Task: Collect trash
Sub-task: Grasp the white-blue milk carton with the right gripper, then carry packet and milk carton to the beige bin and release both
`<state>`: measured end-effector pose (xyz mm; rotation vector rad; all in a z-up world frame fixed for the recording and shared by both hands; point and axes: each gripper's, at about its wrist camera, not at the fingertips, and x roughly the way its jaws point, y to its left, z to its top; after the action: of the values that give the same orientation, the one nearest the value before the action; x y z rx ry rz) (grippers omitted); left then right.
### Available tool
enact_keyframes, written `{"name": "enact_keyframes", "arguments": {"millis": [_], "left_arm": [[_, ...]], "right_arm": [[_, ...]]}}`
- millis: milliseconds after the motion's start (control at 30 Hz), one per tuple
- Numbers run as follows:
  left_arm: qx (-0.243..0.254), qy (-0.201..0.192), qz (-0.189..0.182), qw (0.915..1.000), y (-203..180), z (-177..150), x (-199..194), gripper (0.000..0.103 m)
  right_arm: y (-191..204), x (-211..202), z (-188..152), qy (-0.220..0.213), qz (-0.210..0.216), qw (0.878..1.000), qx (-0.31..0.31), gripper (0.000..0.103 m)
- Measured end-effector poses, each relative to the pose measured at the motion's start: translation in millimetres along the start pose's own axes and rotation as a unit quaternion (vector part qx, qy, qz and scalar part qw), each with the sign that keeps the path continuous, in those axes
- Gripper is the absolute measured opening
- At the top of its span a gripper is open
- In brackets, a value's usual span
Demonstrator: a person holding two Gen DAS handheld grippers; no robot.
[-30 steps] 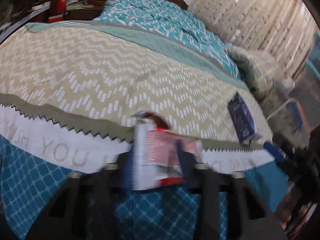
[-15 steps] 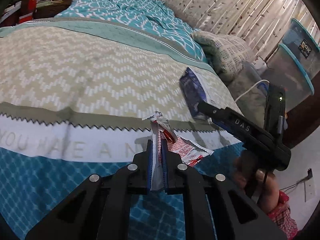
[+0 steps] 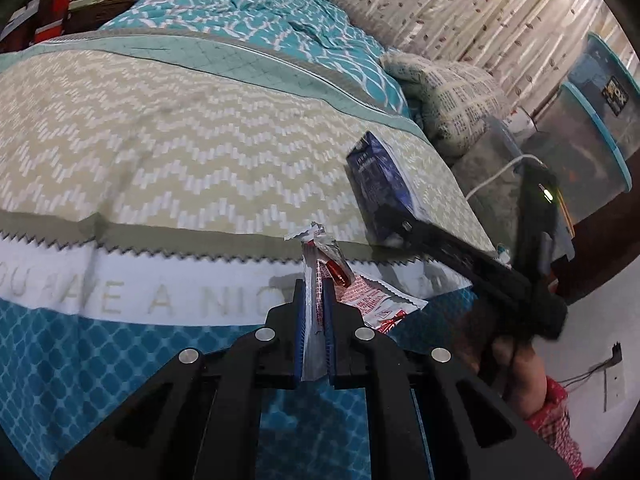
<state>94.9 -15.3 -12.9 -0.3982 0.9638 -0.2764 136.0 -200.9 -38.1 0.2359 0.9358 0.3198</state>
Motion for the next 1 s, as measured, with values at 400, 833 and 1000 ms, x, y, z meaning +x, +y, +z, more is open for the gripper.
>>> {"name": "enact_keyframes", "arguments": {"millis": [400,833,1000], "left_arm": [[0.102,0.062,-0.112,0.9865,-166,25,86,0.007],[0.200,0.136,-0.182,0.9530,-389,9,218,0.007],[0.224,0.140,-0.163,0.9506,-421,2,250,0.008]], "right_arm": [[-161,-151,-70,-0.130,-0.089,0.978,0.135,0.054],[-342,-243,-97,-0.224,-0.167,0.909,0.310,0.053],[-370,-235,-89,-0.211,-0.175,0.909,0.314,0.054]]}}
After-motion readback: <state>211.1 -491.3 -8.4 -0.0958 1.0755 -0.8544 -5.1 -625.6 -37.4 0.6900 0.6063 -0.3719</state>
